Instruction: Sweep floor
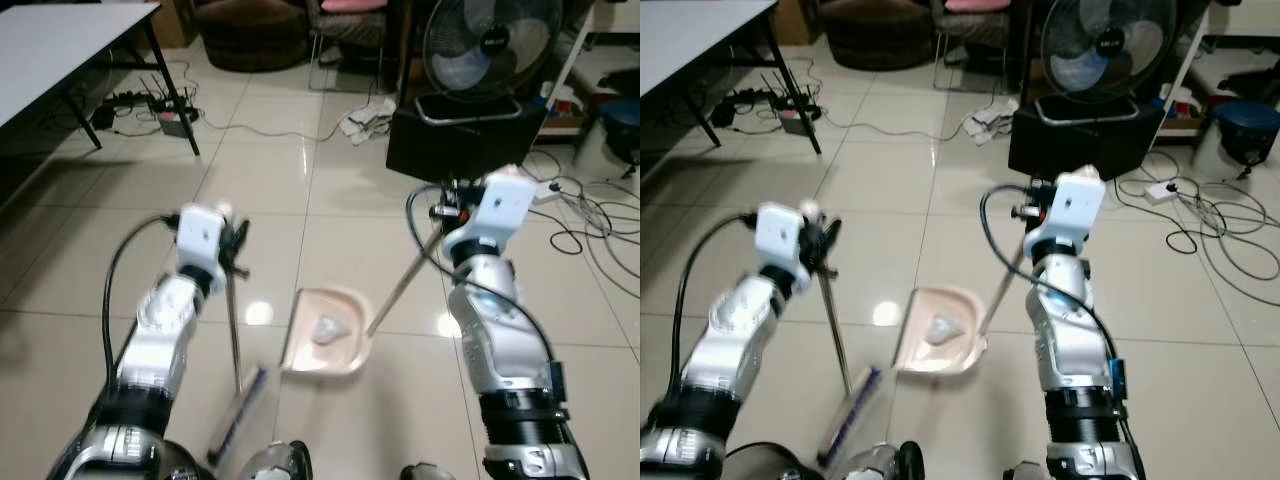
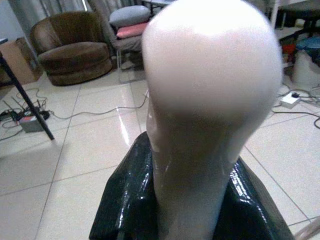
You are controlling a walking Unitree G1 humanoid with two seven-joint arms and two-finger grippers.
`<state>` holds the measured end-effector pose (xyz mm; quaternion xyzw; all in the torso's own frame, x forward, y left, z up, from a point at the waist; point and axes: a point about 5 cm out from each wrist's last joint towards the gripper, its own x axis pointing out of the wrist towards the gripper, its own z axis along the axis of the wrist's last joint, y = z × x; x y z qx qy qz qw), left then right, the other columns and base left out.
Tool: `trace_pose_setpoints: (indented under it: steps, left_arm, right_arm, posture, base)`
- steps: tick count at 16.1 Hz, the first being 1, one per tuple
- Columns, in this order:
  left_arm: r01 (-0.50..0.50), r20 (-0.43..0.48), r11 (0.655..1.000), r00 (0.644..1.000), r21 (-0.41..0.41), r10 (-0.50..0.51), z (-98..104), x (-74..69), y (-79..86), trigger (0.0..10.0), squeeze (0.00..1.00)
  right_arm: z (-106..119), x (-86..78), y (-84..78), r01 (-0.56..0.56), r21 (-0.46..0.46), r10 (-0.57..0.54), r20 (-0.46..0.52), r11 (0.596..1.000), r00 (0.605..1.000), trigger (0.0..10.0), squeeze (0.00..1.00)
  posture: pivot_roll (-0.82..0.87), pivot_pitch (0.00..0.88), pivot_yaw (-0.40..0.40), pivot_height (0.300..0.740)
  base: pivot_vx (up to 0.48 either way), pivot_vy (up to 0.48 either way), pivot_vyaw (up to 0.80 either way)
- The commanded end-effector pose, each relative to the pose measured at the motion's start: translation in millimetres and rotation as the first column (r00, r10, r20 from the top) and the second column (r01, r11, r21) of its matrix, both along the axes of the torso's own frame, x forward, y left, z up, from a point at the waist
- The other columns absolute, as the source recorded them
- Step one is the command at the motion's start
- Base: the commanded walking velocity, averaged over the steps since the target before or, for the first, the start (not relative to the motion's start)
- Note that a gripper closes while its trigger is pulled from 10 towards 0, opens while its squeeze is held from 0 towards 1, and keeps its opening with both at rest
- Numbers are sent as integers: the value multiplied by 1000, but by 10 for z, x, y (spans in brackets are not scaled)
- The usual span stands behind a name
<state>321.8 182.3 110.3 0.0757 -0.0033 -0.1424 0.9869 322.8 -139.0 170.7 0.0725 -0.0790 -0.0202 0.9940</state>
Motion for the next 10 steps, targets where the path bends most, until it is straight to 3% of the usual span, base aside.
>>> trace_pose_setpoints:
  steps: [1,5,10]
  left_arm:
    - [14,80,1000,997,19,-15,183,-2,-26,10000,0]
    - [-35,24,998,999,43,34,17,-247,77,10000,0]
    - [-65,-18,996,998,54,66,-62,-408,130,10000,0]
  right_arm:
    - [118,-17,52,-42,37,41,16,998,999,10000,0]
    - [367,-29,116,-121,82,118,42,989,992,10000,0]
    - [583,-37,135,-180,103,175,61,978,983,10000,0]
  posture:
    - [-100,0,104,740]
    - [-97,0,100,740]
    - [-97,0,95,740]
  base:
    - [0,-285,0]
    - [0,-444,0]
    - [0,-480,0]
